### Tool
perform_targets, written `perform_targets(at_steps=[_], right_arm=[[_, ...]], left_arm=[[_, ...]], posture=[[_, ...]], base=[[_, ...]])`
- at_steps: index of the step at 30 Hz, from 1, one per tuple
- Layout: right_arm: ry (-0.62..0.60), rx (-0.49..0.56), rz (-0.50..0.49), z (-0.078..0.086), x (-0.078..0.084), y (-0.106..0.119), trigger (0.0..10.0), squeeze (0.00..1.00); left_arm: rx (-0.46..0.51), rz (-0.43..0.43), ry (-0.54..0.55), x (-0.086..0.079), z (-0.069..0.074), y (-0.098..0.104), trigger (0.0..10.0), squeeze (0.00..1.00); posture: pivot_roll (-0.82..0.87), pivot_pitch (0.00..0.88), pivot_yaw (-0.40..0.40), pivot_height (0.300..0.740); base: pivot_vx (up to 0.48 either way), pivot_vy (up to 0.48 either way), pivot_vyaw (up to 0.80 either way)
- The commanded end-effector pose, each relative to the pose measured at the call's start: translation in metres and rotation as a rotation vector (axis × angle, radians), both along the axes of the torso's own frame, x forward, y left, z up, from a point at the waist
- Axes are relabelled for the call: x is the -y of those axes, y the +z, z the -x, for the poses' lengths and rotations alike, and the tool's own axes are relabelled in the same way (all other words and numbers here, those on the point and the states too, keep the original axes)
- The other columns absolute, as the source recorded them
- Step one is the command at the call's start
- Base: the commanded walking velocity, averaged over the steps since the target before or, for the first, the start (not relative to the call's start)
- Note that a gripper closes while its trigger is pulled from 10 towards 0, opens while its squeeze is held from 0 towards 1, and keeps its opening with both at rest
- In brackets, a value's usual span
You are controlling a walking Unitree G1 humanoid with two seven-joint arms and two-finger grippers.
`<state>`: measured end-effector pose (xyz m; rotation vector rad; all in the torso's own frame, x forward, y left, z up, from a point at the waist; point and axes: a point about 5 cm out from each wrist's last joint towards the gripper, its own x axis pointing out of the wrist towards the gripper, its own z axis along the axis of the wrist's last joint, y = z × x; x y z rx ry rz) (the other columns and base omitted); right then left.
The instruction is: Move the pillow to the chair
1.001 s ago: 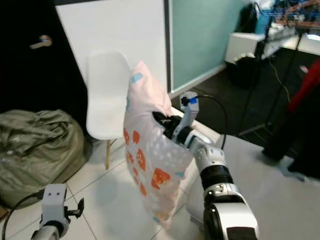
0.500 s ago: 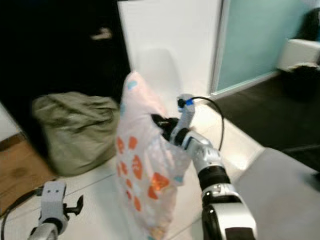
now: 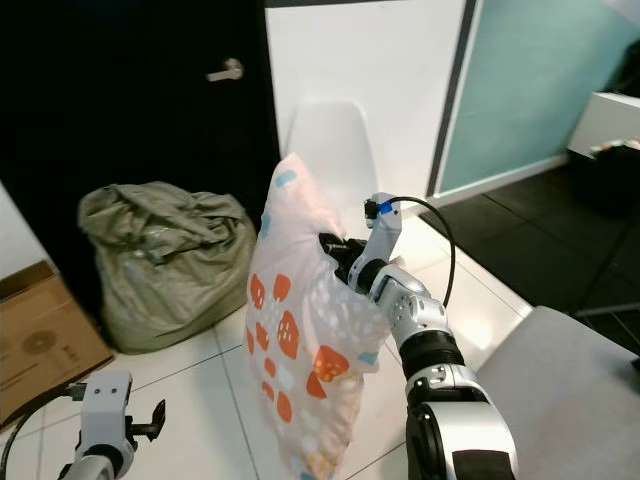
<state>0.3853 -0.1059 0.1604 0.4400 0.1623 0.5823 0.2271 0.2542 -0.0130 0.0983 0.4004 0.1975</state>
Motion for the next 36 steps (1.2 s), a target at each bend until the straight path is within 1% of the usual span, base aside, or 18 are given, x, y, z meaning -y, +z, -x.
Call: perform_targets(at_steps=[1,3,7,30,36], right_arm=[[0.028,0.157,-0.025,-0.005,-0.009,0.032,10.0,0.00],[0.034,0.164,-0.030,-0.005,-0.012,0.034,10.0,0.00],[0.038,0.169,-0.035,-0.005,-0.013,0.036,10.0,0.00],[0.064,0.189,-0.056,-0.003,-0.014,0.038,10.0,0.00],[0.081,0.225,-0.095,-0.003,-0.016,0.047,10.0,0.00]], left_arm=[[-0.023,-0.006,-0.011,0.002,0.003,-0.004,10.0,0.00],[-0.026,-0.007,-0.013,0.002,0.003,-0.004,10.0,0.00],[-0.026,-0.008,-0.014,0.002,0.003,-0.004,10.0,0.00],[-0.026,-0.016,-0.020,0.002,0.003,-0.004,10.0,0.00],[-0.023,-0.017,-0.021,0.002,0.003,-0.003,10.0,0.00]], posture=[[-0.14,0.007,-0.033,0.740],[-0.14,0.006,-0.032,0.740],[-0.13,0.011,-0.031,0.740],[-0.14,0.019,-0.028,0.740],[-0.13,0.019,-0.030,0.740]], base=[[0.352,0.000,0.00],[0.422,0.000,0.00],[0.480,0.000,0.00],[0.480,0.000,0.00],[0.480,0.000,0.00]])
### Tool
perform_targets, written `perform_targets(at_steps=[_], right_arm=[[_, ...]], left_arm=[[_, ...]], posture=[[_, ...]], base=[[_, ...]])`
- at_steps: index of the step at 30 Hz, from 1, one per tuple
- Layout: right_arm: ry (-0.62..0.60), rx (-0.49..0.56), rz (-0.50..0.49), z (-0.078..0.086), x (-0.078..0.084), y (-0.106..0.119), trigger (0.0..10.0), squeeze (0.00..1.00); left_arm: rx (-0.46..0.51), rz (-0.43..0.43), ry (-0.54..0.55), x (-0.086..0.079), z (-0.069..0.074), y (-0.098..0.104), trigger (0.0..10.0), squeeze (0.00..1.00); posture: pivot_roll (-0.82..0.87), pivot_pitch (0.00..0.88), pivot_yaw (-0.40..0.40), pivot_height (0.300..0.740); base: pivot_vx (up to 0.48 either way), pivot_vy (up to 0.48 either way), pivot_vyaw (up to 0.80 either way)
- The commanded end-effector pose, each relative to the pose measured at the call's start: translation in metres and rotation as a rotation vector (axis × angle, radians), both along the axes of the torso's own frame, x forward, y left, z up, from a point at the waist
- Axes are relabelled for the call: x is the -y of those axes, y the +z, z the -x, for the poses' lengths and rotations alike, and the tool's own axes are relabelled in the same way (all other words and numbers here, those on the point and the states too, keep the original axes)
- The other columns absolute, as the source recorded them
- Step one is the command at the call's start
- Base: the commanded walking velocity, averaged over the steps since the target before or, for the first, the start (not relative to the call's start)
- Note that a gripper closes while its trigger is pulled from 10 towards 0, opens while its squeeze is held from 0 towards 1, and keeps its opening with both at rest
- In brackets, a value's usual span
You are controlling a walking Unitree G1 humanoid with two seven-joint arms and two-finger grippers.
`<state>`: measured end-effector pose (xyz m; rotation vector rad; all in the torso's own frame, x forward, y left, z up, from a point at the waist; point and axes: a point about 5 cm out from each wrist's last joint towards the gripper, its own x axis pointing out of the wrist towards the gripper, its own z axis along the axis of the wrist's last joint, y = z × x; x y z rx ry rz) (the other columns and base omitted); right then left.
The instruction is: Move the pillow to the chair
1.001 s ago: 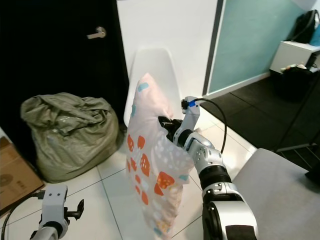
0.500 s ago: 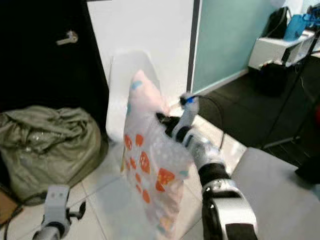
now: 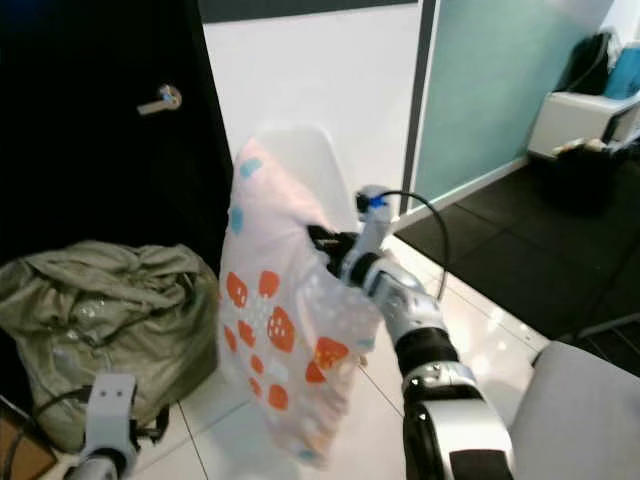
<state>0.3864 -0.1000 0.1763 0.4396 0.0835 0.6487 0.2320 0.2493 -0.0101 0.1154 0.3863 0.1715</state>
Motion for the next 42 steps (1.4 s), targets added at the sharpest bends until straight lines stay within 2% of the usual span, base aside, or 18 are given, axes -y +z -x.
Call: perform_targets(at_steps=[1,10,30,39,42], right_arm=[[0.035,0.139,-0.068,-0.002,-0.010,0.032,10.0,0.00],[-0.031,0.169,-0.094,-0.007,-0.002,0.044,10.0,0.00],[-0.089,0.179,-0.088,-0.010,0.005,0.049,10.0,0.00],[-0.212,0.181,-0.067,-0.016,0.020,0.051,10.0,0.00],[-0.339,0.169,-0.035,-0.020,0.038,0.050,10.0,0.00]], left_arm=[[-0.034,-0.004,0.009,-0.003,0.007,-0.006,10.0,0.00],[-0.031,-0.006,0.006,-0.002,0.007,-0.005,10.0,0.00],[-0.033,-0.008,-0.002,0.000,0.006,-0.005,10.0,0.00],[-0.032,-0.008,0.000,0.000,0.007,-0.005,10.0,0.00],[-0.046,-0.002,0.022,-0.001,0.007,-0.007,10.0,0.00]], posture=[[-0.13,0.019,-0.030,0.740],[-0.13,0.017,-0.031,0.740],[-0.13,0.010,-0.031,0.740],[-0.13,0.009,-0.032,0.740],[-0.13,0.000,-0.034,0.740]], base=[[0.480,0.000,0.00],[0.480,0.000,0.00],[0.480,0.000,0.00],[0.480,0.000,0.00],[0.135,0.000,0.00]])
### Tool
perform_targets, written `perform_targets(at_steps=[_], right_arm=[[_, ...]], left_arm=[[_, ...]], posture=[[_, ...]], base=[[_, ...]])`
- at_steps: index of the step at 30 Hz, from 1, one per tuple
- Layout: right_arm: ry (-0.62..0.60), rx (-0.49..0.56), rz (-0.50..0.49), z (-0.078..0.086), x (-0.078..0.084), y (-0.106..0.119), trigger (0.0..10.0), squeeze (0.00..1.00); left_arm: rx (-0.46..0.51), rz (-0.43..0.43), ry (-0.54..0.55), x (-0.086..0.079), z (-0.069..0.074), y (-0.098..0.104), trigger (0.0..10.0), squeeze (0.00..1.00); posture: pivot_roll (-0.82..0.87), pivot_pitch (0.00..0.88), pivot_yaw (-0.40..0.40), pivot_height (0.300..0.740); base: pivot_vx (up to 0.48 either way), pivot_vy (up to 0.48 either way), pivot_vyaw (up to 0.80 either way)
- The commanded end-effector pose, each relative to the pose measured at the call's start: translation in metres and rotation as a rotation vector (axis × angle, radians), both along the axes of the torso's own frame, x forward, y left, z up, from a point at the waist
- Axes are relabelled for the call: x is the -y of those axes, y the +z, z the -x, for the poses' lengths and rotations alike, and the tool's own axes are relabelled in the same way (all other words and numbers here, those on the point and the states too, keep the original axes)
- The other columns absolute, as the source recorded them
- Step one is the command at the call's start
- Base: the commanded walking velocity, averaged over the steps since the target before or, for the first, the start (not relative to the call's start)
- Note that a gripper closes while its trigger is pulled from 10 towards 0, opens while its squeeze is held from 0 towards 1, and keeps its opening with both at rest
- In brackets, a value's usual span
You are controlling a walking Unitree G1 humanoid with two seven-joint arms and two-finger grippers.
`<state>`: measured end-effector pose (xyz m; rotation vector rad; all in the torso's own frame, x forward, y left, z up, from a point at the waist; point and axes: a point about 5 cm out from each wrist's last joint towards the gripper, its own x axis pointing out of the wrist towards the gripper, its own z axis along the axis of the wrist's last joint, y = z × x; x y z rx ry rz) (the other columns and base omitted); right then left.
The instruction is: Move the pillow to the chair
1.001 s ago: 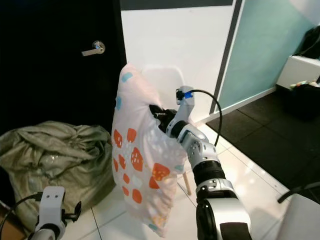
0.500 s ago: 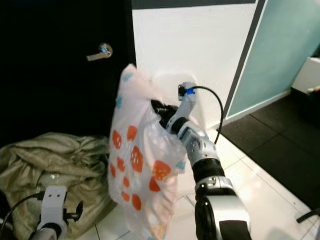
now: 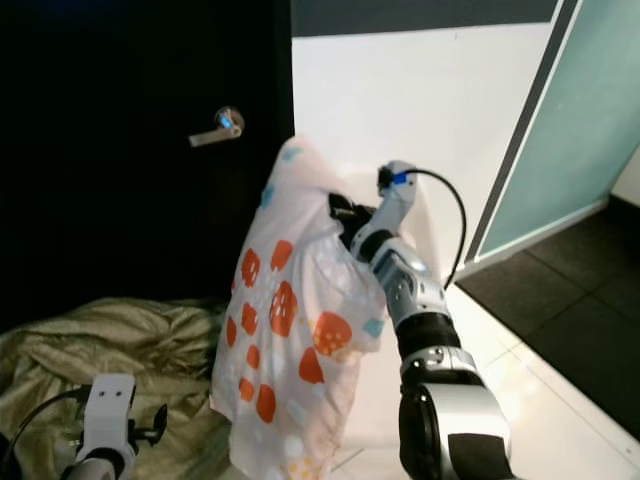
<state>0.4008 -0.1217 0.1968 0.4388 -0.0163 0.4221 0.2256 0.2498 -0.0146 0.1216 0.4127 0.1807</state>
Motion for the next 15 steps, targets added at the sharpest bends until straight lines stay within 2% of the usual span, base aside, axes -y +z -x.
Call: perform_targets(at_steps=[1,3,5,8,10,15], right_arm=[[-0.099,0.125,-0.010,-0.005,0.017,0.030,10.0,0.00],[-0.174,0.120,0.034,-0.007,0.028,0.029,10.0,0.00],[-0.197,0.114,0.044,-0.007,0.032,0.028,10.0,0.00],[-0.261,0.096,0.082,-0.007,0.042,0.025,10.0,0.00],[-0.318,0.085,0.141,-0.007,0.051,0.022,10.0,0.00],[-0.382,0.064,0.186,-0.007,0.061,0.018,10.0,0.00]], left_arm=[[-0.019,0.003,0.012,-0.001,0.001,-0.002,10.0,0.00],[-0.017,0.000,-0.005,0.000,0.002,-0.002,10.0,0.00],[-0.019,-0.005,-0.018,0.001,0.002,-0.003,10.0,0.00],[-0.019,-0.008,-0.038,0.003,0.002,-0.003,10.0,0.00],[-0.016,-0.004,-0.039,0.004,0.002,-0.003,10.0,0.00],[-0.014,-0.002,-0.037,0.003,0.002,-0.002,10.0,0.00]], posture=[[-0.13,0.000,-0.034,0.740],[-0.13,0.000,-0.030,0.740],[-0.13,0.000,-0.031,0.740],[-0.14,0.005,-0.027,0.740],[-0.14,0.006,-0.027,0.740],[-0.13,0.012,-0.027,0.740]], base=[[0.000,0.000,0.00],[0.000,0.000,0.00],[0.000,0.000,0.00],[0.000,-0.409,0.00],[0.000,-0.469,0.00],[0.000,-0.470,0.00]])
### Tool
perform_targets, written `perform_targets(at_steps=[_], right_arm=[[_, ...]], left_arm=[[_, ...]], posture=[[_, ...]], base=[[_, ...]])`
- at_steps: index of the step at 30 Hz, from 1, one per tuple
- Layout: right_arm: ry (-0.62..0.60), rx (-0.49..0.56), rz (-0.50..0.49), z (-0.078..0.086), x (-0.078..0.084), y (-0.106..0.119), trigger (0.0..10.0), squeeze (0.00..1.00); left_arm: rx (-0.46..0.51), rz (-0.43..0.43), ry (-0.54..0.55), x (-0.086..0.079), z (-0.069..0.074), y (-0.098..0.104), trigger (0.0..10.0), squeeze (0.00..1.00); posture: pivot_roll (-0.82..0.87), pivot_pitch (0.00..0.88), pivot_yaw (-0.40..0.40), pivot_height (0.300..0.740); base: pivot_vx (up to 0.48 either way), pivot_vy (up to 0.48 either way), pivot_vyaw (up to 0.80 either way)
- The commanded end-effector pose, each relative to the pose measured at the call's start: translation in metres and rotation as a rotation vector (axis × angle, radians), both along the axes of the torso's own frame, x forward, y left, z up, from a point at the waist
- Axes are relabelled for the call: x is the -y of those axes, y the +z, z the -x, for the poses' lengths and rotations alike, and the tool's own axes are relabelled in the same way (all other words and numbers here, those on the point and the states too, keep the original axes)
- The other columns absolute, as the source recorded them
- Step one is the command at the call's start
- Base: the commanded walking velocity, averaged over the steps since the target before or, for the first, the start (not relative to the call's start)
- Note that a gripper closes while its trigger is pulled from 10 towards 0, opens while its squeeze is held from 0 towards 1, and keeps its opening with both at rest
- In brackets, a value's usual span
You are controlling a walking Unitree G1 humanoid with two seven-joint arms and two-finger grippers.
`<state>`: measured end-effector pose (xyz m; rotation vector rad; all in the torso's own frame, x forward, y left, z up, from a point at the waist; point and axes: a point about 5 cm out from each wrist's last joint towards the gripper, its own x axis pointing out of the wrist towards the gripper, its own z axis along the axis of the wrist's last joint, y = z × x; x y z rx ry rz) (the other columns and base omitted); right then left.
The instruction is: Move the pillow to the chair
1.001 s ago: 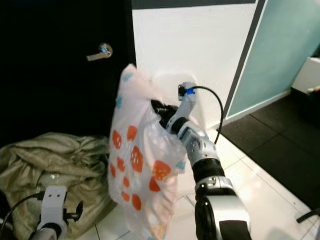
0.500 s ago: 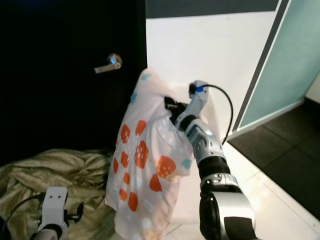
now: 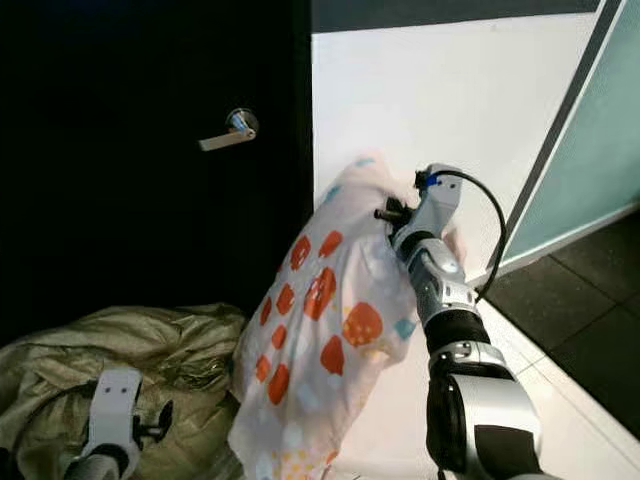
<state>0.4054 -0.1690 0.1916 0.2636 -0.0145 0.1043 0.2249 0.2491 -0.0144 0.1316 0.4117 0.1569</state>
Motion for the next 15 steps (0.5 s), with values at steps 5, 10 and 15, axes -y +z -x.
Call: perform_targets(at_steps=[5,10,15], right_arm=[[-0.132,0.061,0.068,-0.003,0.024,0.019,10.0,0.00],[-0.262,-0.040,0.282,0.000,0.041,0.005,10.0,0.00],[-0.267,-0.114,0.377,0.001,0.040,-0.007,10.0,0.00]], left_arm=[[-0.013,0.003,-0.010,0.002,0.002,-0.002,10.0,0.00],[-0.012,0.002,-0.010,0.001,0.002,-0.002,10.0,0.00],[-0.011,0.009,0.023,-0.002,0.002,-0.002,10.0,0.00]], posture=[[-0.13,0.012,-0.027,0.740],[-0.13,0.014,-0.028,0.740],[-0.13,0.014,-0.027,0.740]], base=[[0.000,-0.471,0.00],[0.000,-0.470,0.00],[0.000,-0.146,0.00]])
